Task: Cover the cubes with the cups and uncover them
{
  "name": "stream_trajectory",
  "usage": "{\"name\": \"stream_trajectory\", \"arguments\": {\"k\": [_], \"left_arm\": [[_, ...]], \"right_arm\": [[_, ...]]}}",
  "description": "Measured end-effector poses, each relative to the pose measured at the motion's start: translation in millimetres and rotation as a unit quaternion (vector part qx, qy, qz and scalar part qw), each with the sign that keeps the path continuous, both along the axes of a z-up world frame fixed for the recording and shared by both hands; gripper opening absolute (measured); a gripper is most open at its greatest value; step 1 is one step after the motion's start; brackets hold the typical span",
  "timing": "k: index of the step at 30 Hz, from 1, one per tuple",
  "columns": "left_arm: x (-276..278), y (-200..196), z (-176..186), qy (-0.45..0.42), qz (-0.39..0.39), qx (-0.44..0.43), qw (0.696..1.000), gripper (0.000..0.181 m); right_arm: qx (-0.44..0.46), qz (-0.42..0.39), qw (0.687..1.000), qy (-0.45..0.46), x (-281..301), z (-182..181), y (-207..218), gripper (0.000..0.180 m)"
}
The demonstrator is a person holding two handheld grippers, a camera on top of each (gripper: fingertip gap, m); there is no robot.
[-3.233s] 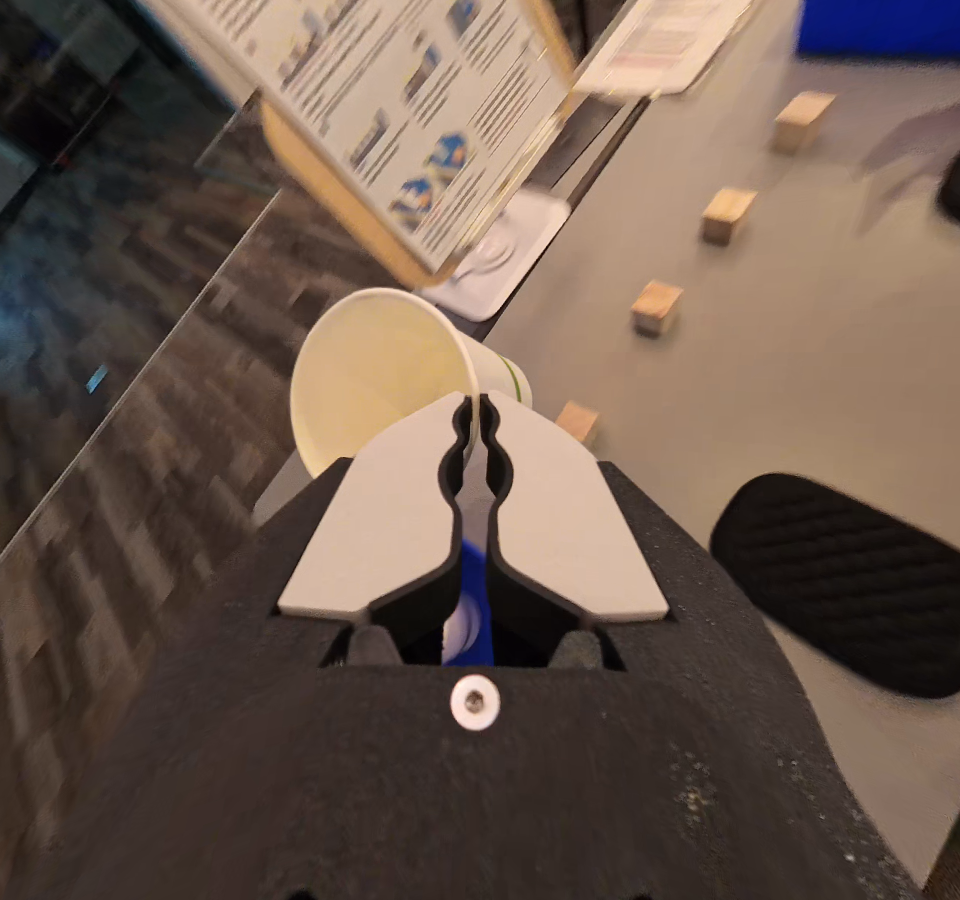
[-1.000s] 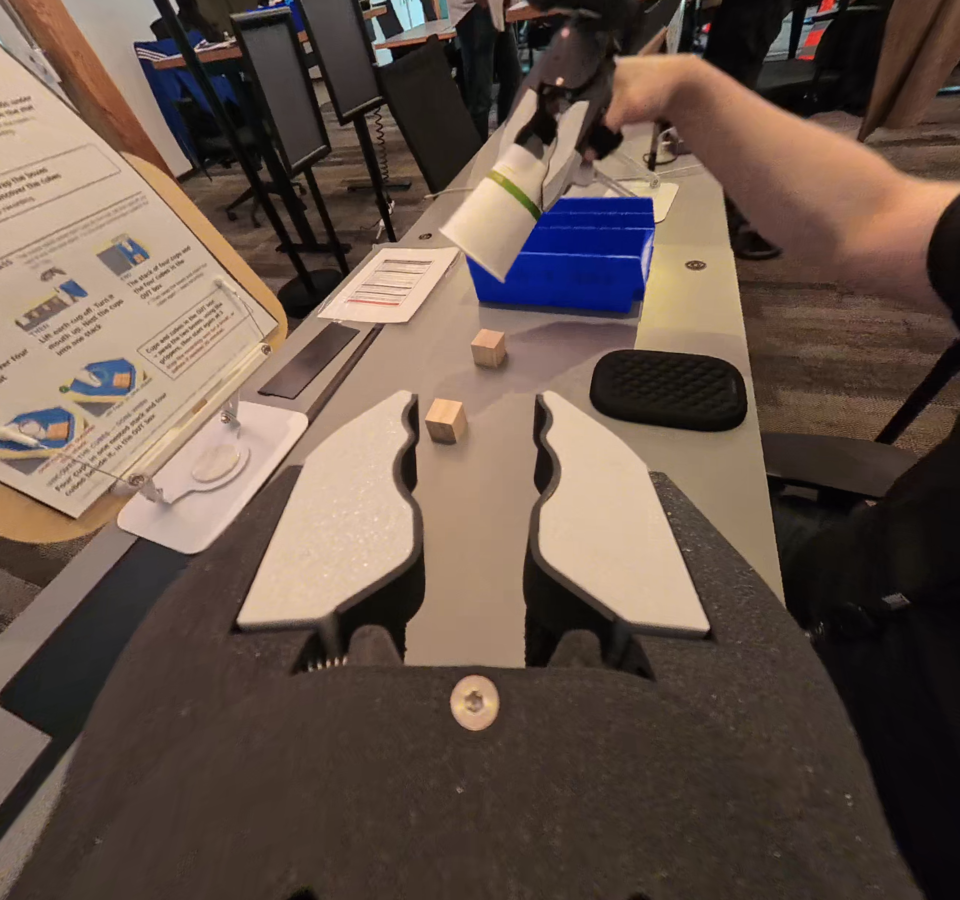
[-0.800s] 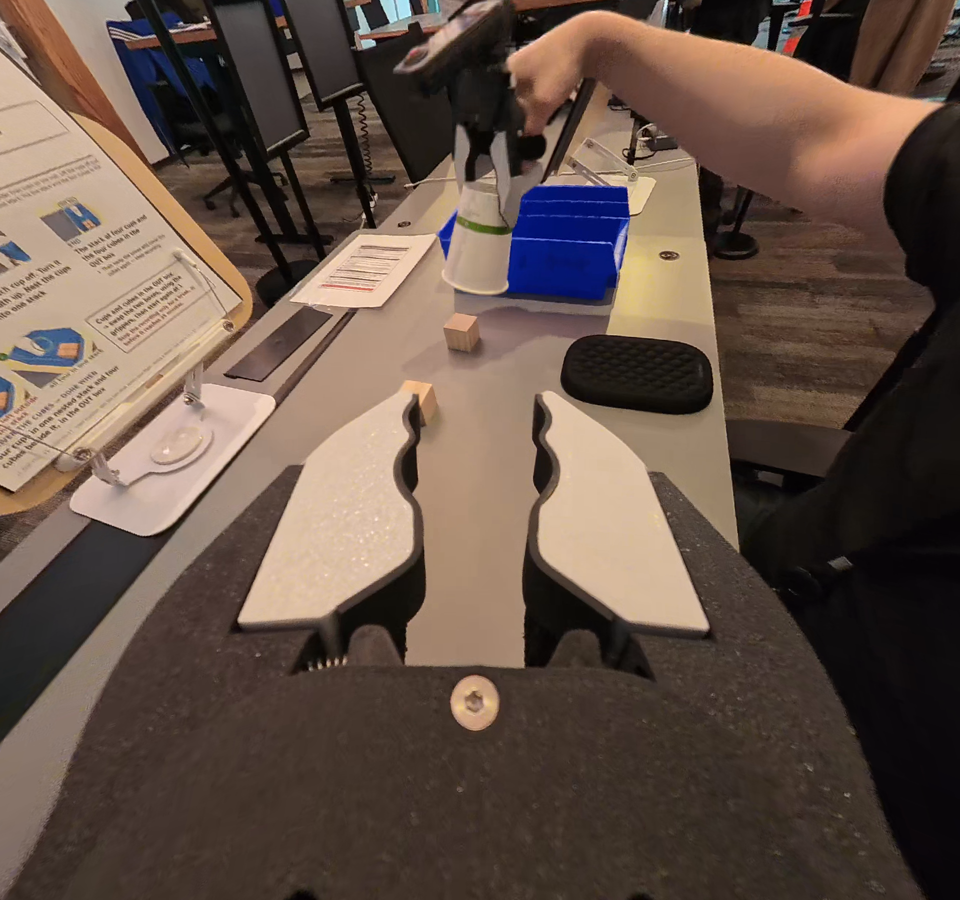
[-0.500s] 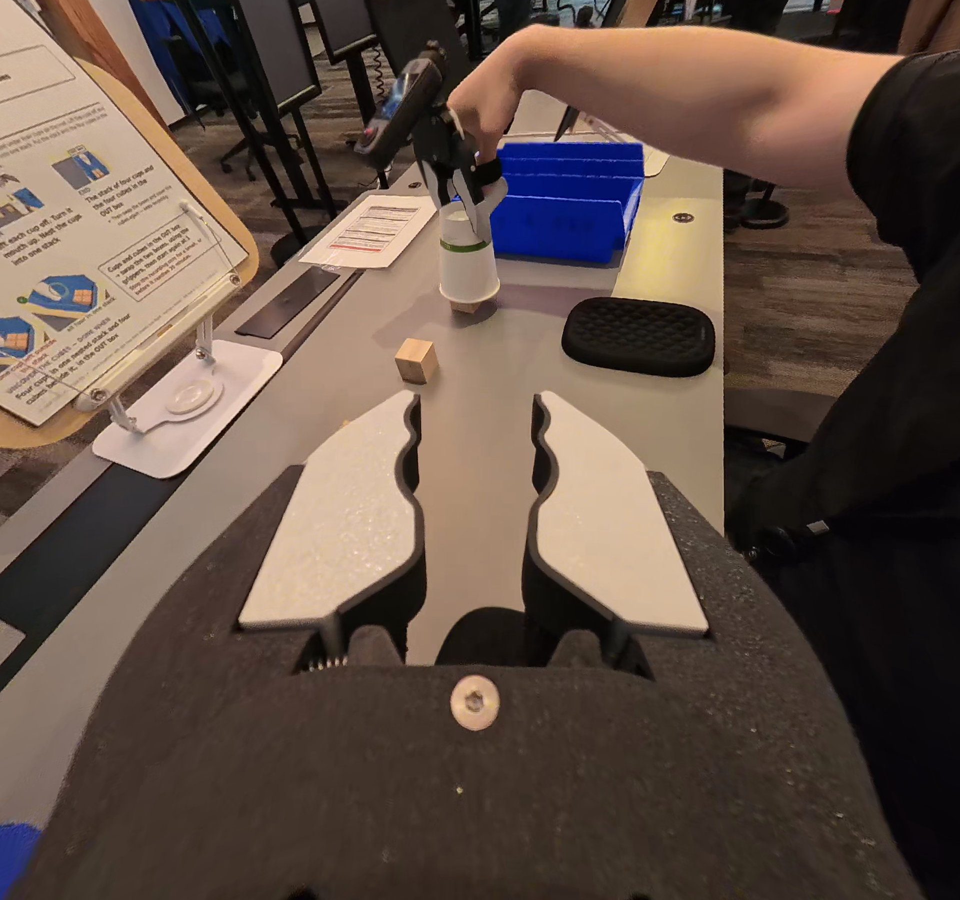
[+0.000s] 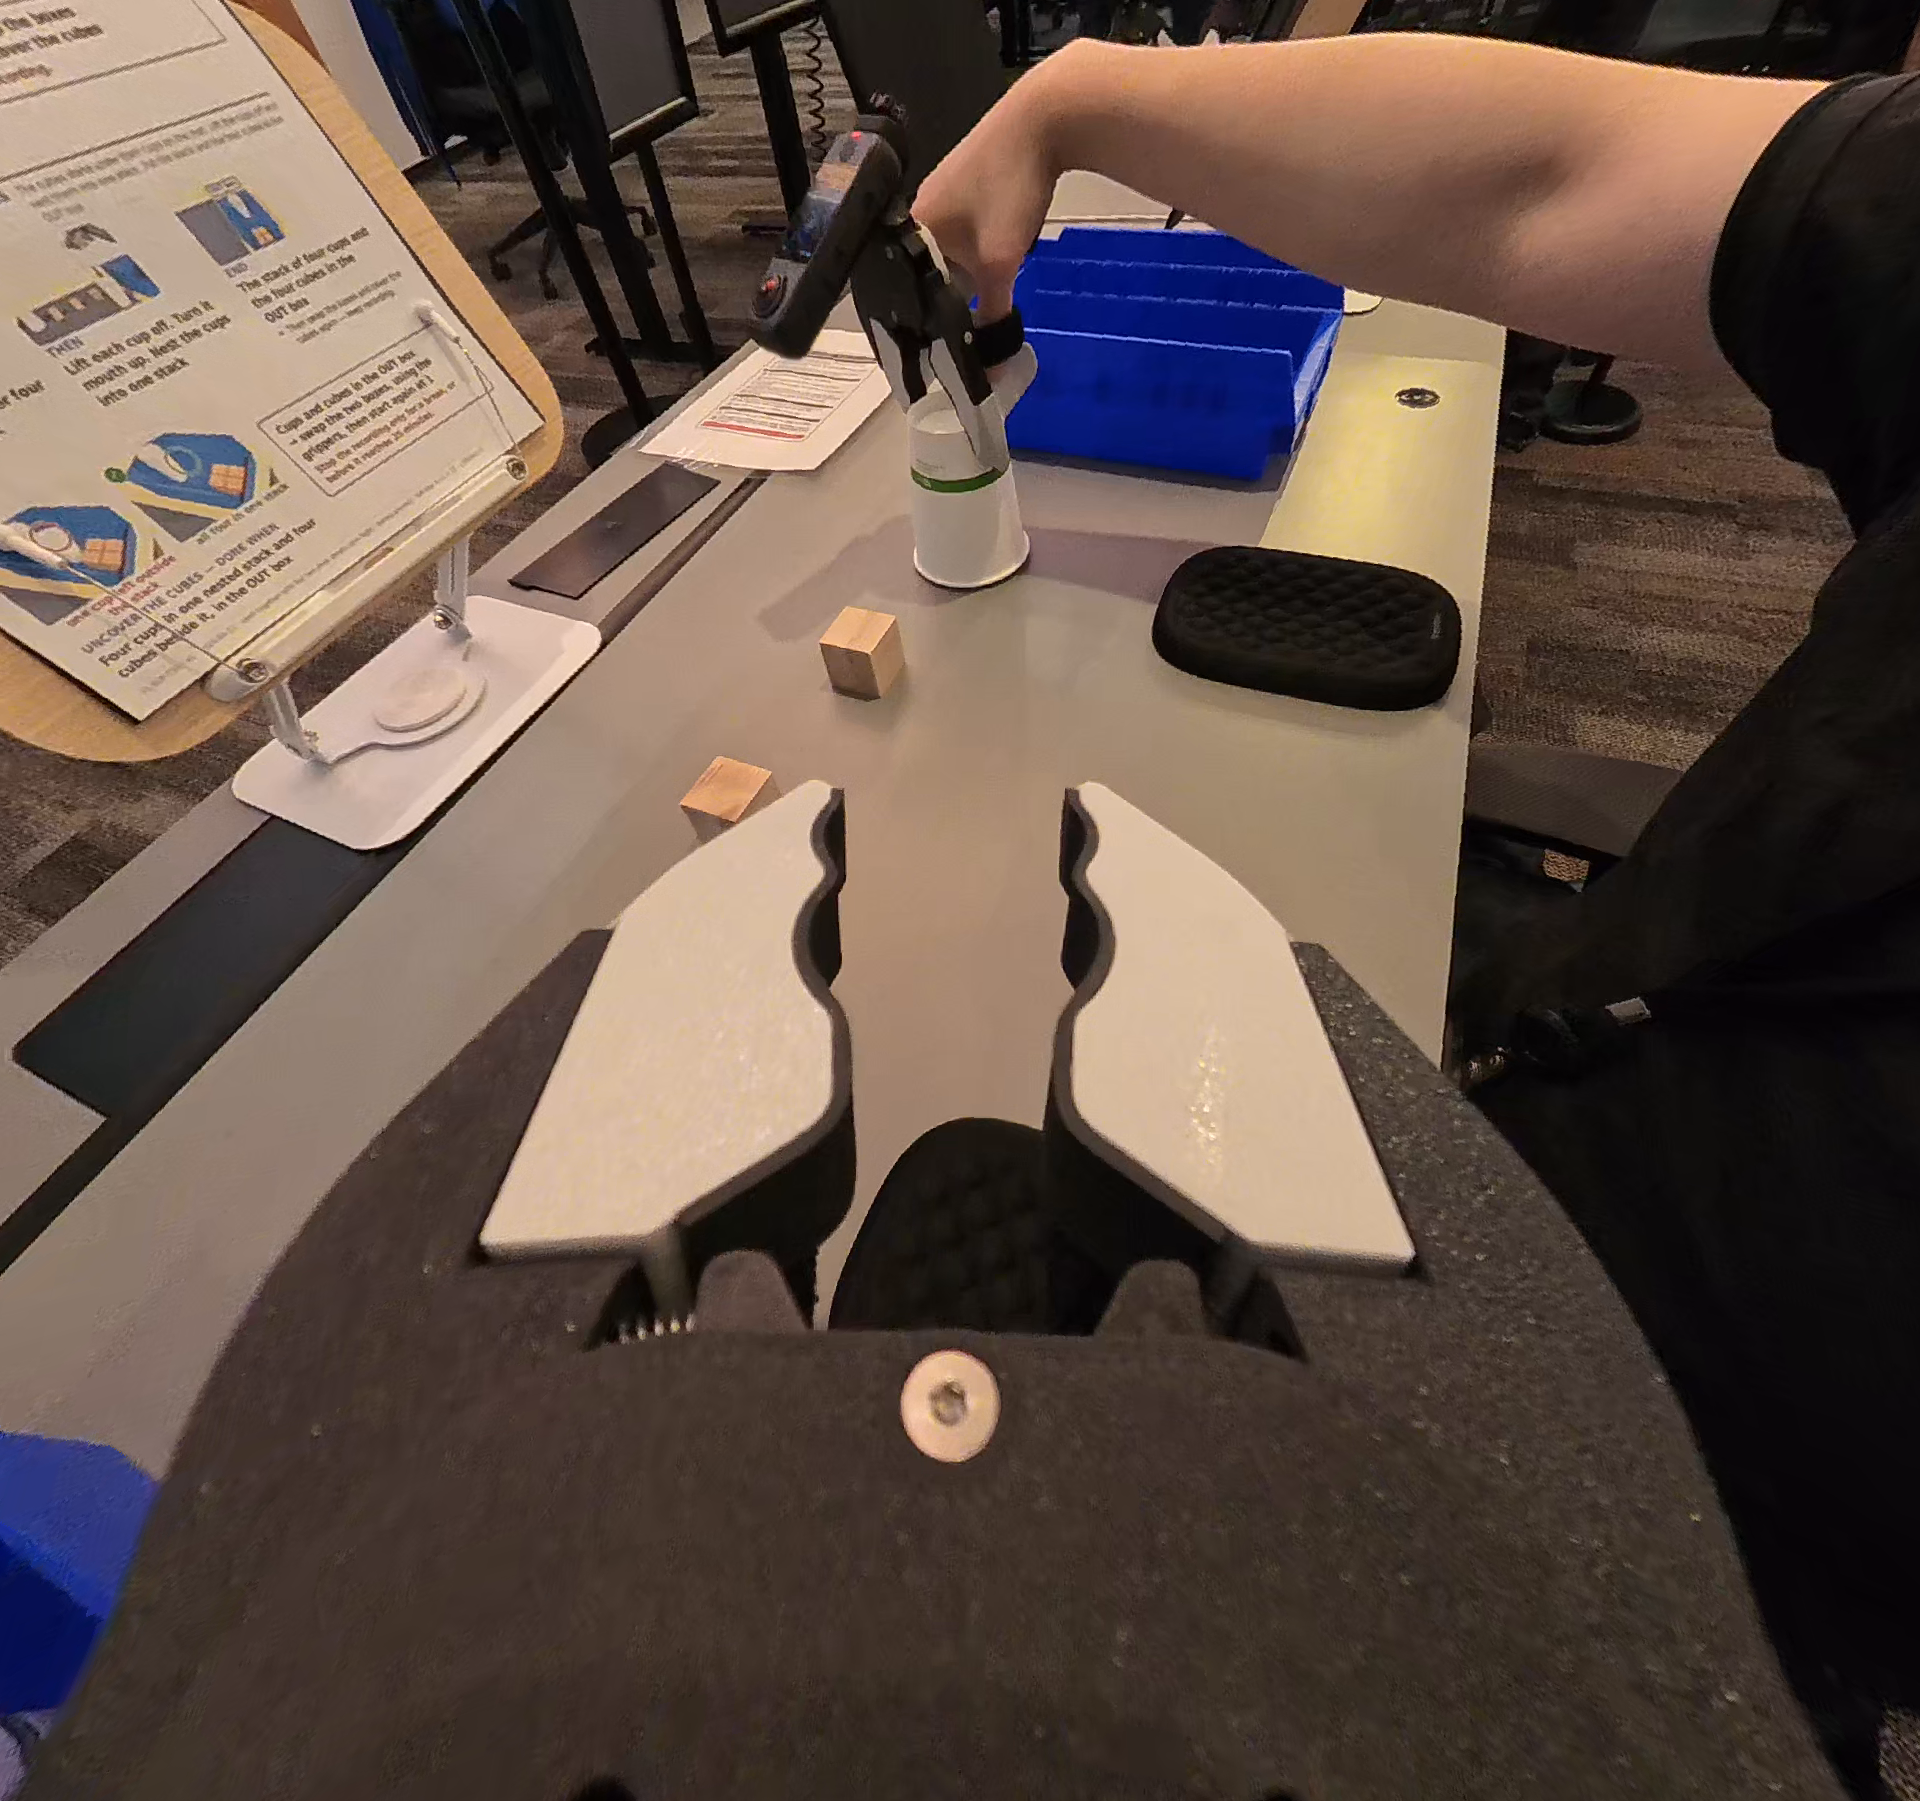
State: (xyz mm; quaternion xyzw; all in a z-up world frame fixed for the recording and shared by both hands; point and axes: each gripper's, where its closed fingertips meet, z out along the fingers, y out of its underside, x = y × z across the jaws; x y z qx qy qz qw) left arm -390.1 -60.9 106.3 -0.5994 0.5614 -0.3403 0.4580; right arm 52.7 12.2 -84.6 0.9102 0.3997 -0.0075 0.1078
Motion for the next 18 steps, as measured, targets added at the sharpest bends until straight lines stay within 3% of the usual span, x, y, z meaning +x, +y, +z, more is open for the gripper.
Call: {"name": "stream_trajectory", "arguments": {"k": [1, 6, 10, 15, 18], "left_arm": [[-0.9, 0.7, -0.1, 0.000, 0.001, 0.000, 1.000, 0.039], [-10.5, 9.8, -1.5, 0.008, 0.018, -0.002, 1.000, 0.044], [-49.0, 34.4, 8.3, 0.028, 0.075, 0.017, 0.997, 0.048], [-155.5, 116.6, 2.1, 0.138, 0.250, 0.052, 0.957, 0.043], [-199.9, 157.1, -22.8, 0.211, 0.281, 0.035, 0.936, 0.038]], "right_arm": [[0.002, 0.001, 1.000, 0.002, -0.6, -0.9, 0.6, 0.077], [0.019, -0.002, 1.000, 0.014, -3.4, -0.6, 4.0, 0.083], [0.091, 0.004, 0.995, 0.033, -6.2, 19.8, 14.5, 0.094], [0.258, 0.031, 0.958, 0.117, -30.4, 86.8, 17.4, 0.097], [0.323, 0.051, 0.931, 0.163, -48.3, 117.8, -1.4, 0.094]]}}
